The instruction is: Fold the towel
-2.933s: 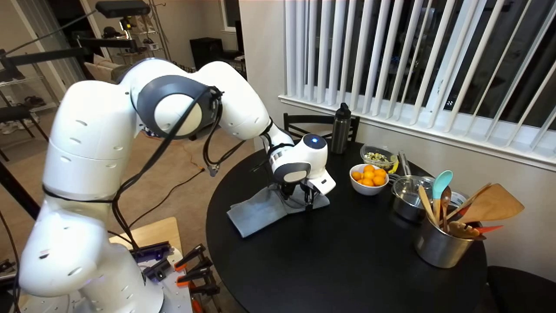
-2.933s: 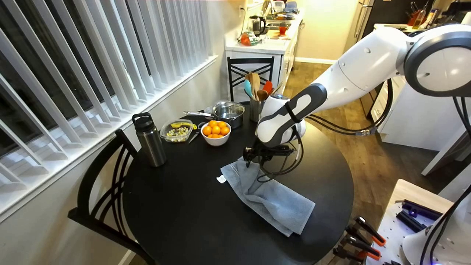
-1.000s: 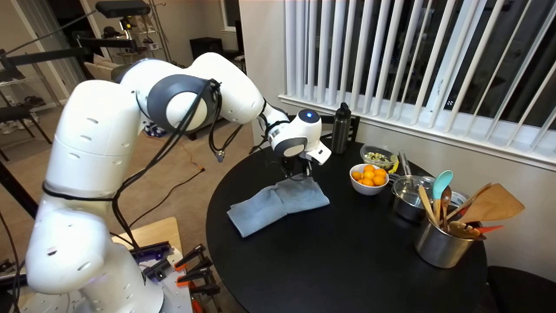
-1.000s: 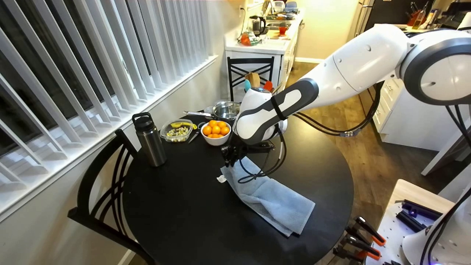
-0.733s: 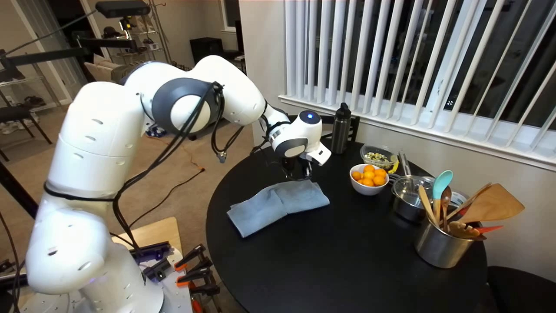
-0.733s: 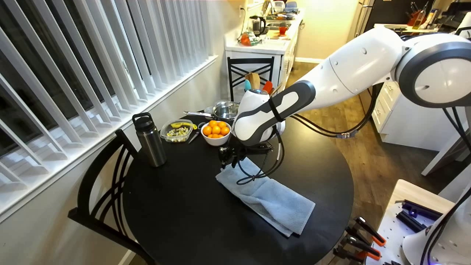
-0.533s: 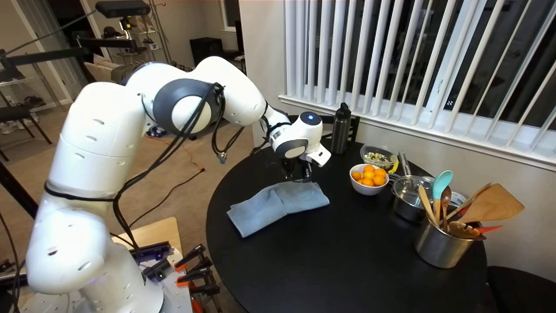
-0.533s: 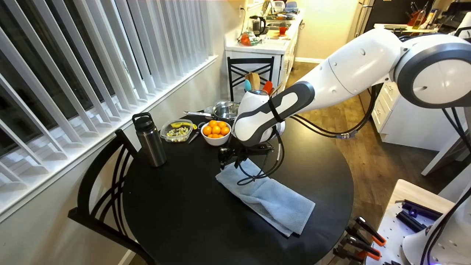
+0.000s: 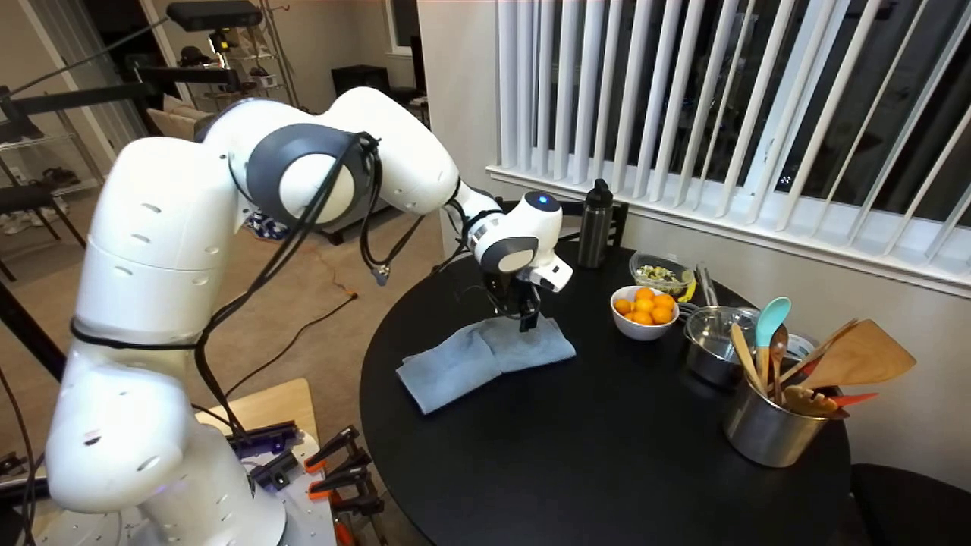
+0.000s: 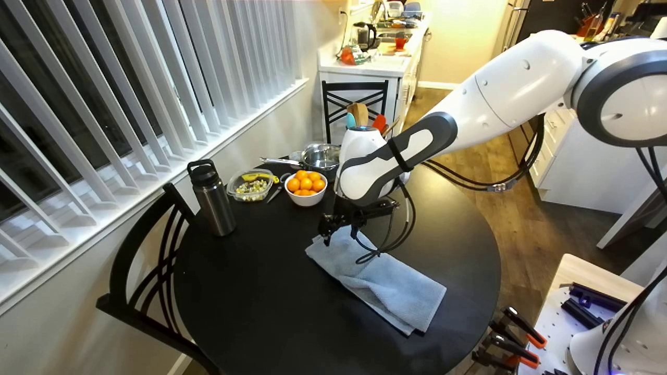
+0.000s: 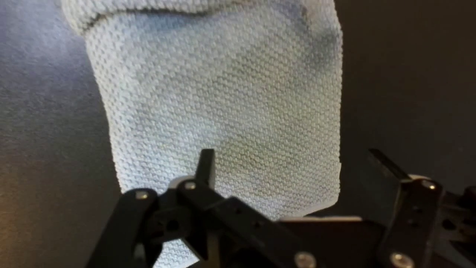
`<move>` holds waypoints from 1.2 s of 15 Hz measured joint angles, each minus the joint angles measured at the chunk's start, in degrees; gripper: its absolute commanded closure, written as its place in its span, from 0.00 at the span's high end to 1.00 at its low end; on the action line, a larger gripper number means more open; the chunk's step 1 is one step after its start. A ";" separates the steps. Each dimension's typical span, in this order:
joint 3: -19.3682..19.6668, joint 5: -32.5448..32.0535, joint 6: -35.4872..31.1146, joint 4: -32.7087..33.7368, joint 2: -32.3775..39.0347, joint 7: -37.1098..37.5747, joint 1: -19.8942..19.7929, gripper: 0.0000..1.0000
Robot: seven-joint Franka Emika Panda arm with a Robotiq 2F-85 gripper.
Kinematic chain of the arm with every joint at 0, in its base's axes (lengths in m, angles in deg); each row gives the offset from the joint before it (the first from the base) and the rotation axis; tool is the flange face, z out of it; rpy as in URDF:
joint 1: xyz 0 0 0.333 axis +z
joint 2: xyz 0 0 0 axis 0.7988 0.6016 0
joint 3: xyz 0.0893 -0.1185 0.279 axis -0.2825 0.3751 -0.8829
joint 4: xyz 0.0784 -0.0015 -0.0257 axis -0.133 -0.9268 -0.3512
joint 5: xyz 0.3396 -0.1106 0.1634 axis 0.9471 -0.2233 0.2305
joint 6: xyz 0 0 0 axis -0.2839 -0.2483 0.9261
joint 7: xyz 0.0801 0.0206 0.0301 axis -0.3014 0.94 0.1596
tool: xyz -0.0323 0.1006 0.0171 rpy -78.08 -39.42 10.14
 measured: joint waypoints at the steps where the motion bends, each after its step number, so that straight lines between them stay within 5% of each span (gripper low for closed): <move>1: 0.00 -1.16 0.33 -1.51 -1.28 -0.04 0.18 1.00; 8: -1.92 -3.07 0.43 -13.90 -10.57 -9.96 0.38 1.00; 14: -2.14 -3.07 0.43 -15.44 -12.06 -10.84 -0.06 1.00; 18: -1.25 -8.64 -10.98 -19.50 -13.80 -5.88 3.37 1.00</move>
